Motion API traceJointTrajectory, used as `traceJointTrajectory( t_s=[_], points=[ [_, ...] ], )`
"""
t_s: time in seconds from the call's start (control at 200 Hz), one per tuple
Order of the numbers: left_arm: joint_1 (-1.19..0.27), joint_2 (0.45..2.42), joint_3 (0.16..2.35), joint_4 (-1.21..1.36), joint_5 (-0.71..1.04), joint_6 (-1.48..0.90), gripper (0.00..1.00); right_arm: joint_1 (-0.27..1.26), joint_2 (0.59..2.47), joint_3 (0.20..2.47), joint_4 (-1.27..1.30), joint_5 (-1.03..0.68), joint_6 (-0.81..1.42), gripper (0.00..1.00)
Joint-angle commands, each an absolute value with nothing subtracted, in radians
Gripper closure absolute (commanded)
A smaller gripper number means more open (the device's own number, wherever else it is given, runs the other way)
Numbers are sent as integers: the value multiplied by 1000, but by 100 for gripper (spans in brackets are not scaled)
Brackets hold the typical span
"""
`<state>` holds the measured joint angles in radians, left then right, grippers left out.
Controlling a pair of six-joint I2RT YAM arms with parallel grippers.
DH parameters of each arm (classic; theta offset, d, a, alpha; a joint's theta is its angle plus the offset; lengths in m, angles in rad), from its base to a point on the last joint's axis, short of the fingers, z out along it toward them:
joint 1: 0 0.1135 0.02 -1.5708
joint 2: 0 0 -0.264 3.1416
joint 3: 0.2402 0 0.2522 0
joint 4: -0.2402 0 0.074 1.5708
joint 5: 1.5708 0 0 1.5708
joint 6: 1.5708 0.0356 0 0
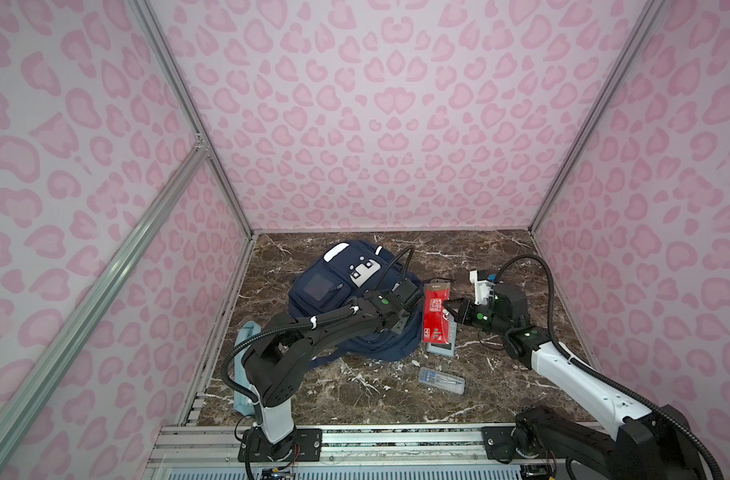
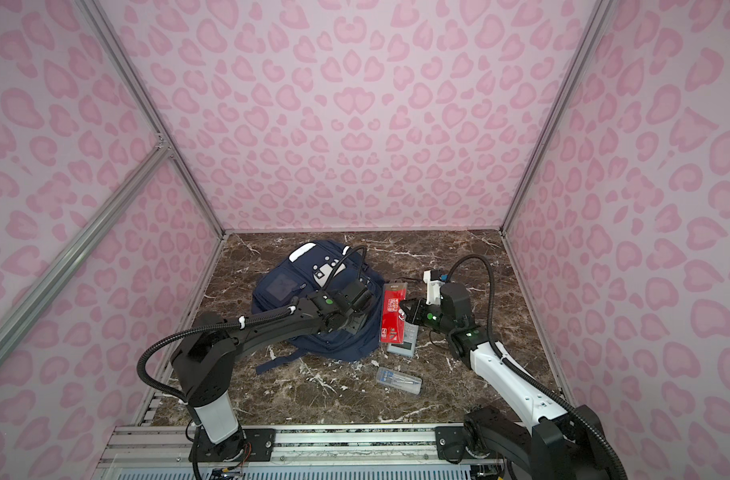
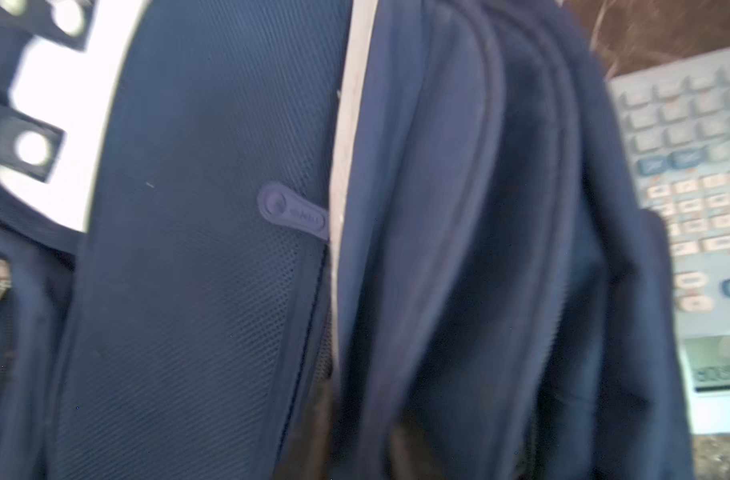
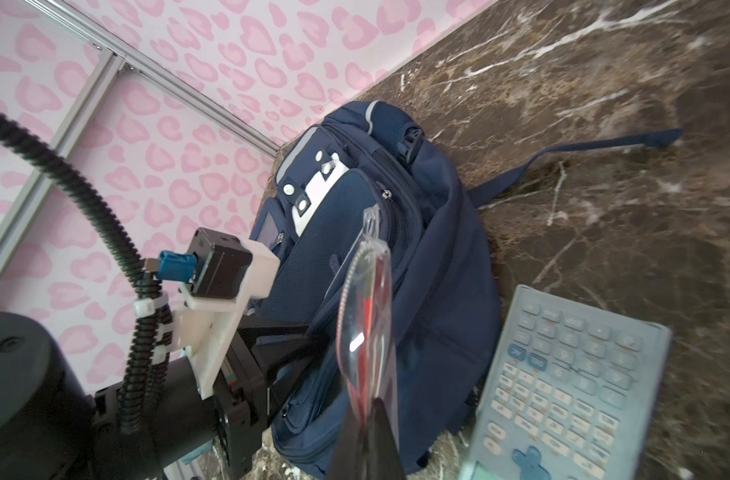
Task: Pack the student bag
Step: 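Lower the red pack into the backpack with the right gripper while the left holds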
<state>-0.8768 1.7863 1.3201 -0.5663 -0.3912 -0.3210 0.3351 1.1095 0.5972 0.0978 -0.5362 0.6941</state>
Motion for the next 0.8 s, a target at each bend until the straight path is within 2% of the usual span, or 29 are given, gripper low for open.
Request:
traceJointTrajectory(
  t_s=[0.0, 0.235, 0.36, 0.45, 0.56, 0.665, 0.715, 0.73, 0.795],
  points=[
    [-851, 1714, 1379, -613, -433, -328, 97, 379, 1132, 586, 215, -453, 813, 100],
    [-778, 1561, 1468, -659, -338, -342, 97, 568, 1295, 592, 459, -235, 974, 100],
    [-768, 1534, 1483, -651, -322, -314, 97, 632, 1539, 705, 624, -216, 1000, 100],
    [-748, 1533, 1486, -662, -326, -318, 97, 672, 1725, 856, 611, -162, 985, 100],
    [-730, 1525, 1489, -670, -290, -347, 97, 699, 1966, 1019, 728, -159, 1043, 100],
    [-727, 1514, 1475, -659, -293, -341, 96, 729, 2115, 1168, 734, -174, 1075, 100],
    [-723, 1513, 1468, -668, -310, -345, 95, 741, 2142, 1206, 694, -189, 1054, 67],
    [-721, 1514, 1464, -670, -313, -346, 95, 743, 2143, 1210, 686, -195, 1047, 61],
    [-715, 1511, 1440, -663, -304, -356, 94, 750, 2107, 1162, 659, -187, 1010, 47]
  ],
)
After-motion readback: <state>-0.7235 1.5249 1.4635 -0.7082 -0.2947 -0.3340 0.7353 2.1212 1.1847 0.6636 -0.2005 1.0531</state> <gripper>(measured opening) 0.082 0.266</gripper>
